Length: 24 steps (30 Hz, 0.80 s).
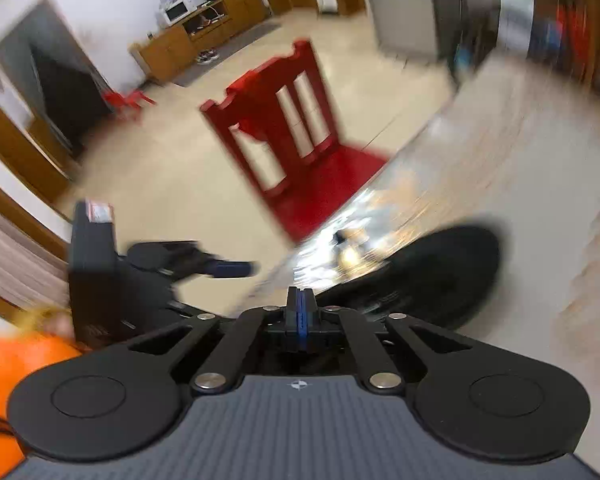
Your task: Lace up shoes with both hands
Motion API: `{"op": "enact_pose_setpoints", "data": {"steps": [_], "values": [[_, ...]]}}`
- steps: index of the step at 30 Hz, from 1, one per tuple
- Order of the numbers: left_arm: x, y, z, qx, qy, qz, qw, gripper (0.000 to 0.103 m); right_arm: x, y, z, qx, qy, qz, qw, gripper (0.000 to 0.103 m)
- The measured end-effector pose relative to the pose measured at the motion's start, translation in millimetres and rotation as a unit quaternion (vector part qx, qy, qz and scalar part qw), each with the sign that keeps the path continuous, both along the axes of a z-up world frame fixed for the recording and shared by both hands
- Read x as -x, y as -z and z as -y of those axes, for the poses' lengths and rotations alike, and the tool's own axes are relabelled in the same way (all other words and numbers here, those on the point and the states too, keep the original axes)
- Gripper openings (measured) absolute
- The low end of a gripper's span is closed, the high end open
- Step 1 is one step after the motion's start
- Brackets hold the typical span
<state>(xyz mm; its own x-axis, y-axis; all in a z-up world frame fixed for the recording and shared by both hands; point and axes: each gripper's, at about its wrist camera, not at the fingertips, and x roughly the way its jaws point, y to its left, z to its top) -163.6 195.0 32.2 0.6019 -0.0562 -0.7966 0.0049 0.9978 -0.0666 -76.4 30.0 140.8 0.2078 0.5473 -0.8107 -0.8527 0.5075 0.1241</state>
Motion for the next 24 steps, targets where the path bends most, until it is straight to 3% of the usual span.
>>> {"op": "enact_pose_setpoints", "data": {"steps": [1, 3, 4, 8, 11, 12, 13, 14, 16, 18, 19, 21, 24], "values": [[0.3, -0.6, 0.7, -0.001, 0.0, 0.001, 1.0, 0.06, 9.5, -0.3, -2.6, 0.026, -0.011, 0.046, 0.999, 0.011], [0.3, -1.0, 3.2, -0.009, 0.001, 0.002, 1.0, 0.06, 22.7, 15.8, -14.1, 0.075, -0.031, 0.093, 0.992, 0.046], [0.4, -1.1, 4.5, -0.013, 0.001, 0.002, 0.9999, 0.06, 29.0, 25.8, -20.3, 0.093, -0.047, 0.113, 0.988, 0.047], [2.6, 0.1, 8.0, -0.024, 0.004, 0.002, 0.9997, 0.06, 53.3, 64.0, -38.3, 0.153, -0.103, 0.228, 0.956, 0.047], [3.0, 2.1, 6.2, -0.018, -0.002, -0.002, 0.9998, 0.06, 58.7, 83.7, -41.6, 0.178, -0.131, 0.281, 0.934, 0.042], [3.3, 2.3, 5.6, -0.015, -0.003, -0.002, 0.9999, 0.06, 59.0, 88.8, -42.0, 0.184, -0.135, 0.298, 0.927, 0.031], [3.6, 2.3, 5.5, -0.014, -0.004, -0.002, 0.9999, 0.06, 59.3, 93.9, -42.4, 0.19, -0.139, 0.316, 0.919, 0.028], [3.6, 2.3, 5.6, -0.014, -0.006, -0.002, 0.9999, 0.06, 58.6, 94.0, -41.0, 0.189, -0.135, 0.32, 0.918, 0.012], [3.1, 2.5, 6.7, -0.016, -0.008, -0.002, 0.9998, 0.06, 49.1, 76.4, -37.5, 0.166, -0.108, 0.286, 0.938, 0.009], [1.4, 2.7, 8.6, -0.023, -0.01, 0.0, 0.9997, 0.06, 26.6, 48.4, -25.4, 0.106, -0.055, 0.185, 0.975, 0.006], [-0.3, 3.1, 9.4, -0.022, -0.011, 0.0, 0.9997, 0.06, 14.5, 33.9, -18.8, 0.074, -0.027, 0.129, 0.989, 0.001], [-4.0, 3.6, 11.0, -0.022, -0.011, -0.001, 0.9997, 0.06, 1.1, 9.3, -1.5, 0.007, 0.004, 0.09, 0.996, 0.0], [-8.8, 0.1, 15.6, -0.027, 0.002, 0.001, 0.9996, 0.059, 2.1, -17.8, 10.7, -0.026, -0.021, 0.133, 0.991, 0.0]]}}
